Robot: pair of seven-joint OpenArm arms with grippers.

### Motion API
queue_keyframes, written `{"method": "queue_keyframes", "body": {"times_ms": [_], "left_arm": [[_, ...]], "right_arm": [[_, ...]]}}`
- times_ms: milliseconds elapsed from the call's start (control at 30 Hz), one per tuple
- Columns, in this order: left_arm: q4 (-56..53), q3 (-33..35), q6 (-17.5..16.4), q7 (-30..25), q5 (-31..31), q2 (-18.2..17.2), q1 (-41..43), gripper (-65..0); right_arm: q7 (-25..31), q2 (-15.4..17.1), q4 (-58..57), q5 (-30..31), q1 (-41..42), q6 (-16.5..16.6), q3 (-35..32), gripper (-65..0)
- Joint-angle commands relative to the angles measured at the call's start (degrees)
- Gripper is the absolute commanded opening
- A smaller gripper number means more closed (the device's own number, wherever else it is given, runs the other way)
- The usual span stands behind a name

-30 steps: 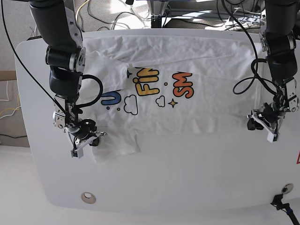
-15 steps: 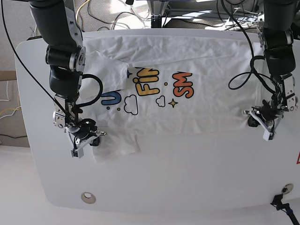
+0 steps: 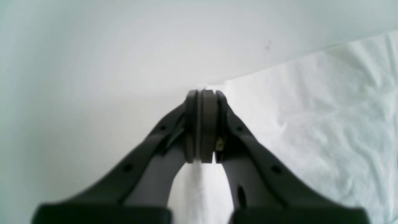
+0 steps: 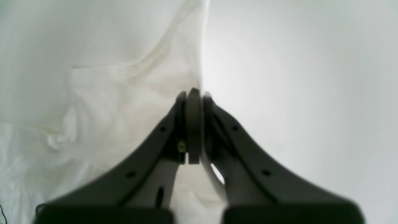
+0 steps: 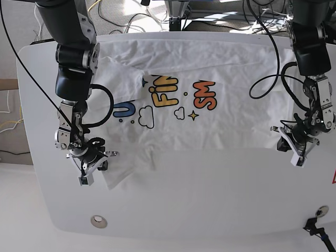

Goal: Fold the T-shirt properly
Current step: 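Fold the grasped fabric with both grippers toward the shoulder edge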

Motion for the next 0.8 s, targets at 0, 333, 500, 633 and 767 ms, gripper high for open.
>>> {"method": "queue_keyframes", "body": {"times_ms": [0,333,500,633,767], "left_arm": [[2.5,-0.3,-0.1,-1.1,-0.9,-1.1,-0.2,-65.0],[8.2,-3.5,-0.2,-1.1,-0.9,-1.5,7.4,-65.0],[8.9,-5.5,-0.2,-1.1,-0.9,-2.8,9.5,-65.0],[13.6,-5.6,-0.2,-1.1,-0.9,-3.3,12.4,-65.0],[18.3,-5.6,-0.2,-1.1,-0.9,-4.8,15.1,-65.0]], "right_arm": [[-2.3,0.7,5.5,0.3,0.8,0.2,0.1,-65.0],[-15.3,1.0,28.3,0.3,-9.0,0.4,0.3,-65.0],[-21.6,1.2,37.5,0.3,-13.6,2.9,0.3,-65.0],[-24.4,1.2,44.2,0.1,-17.1,4.1,0.3,-65.0],[-28.6,1.3,50.1,0.1,-20.2,4.1,0.3,-65.0]]}}
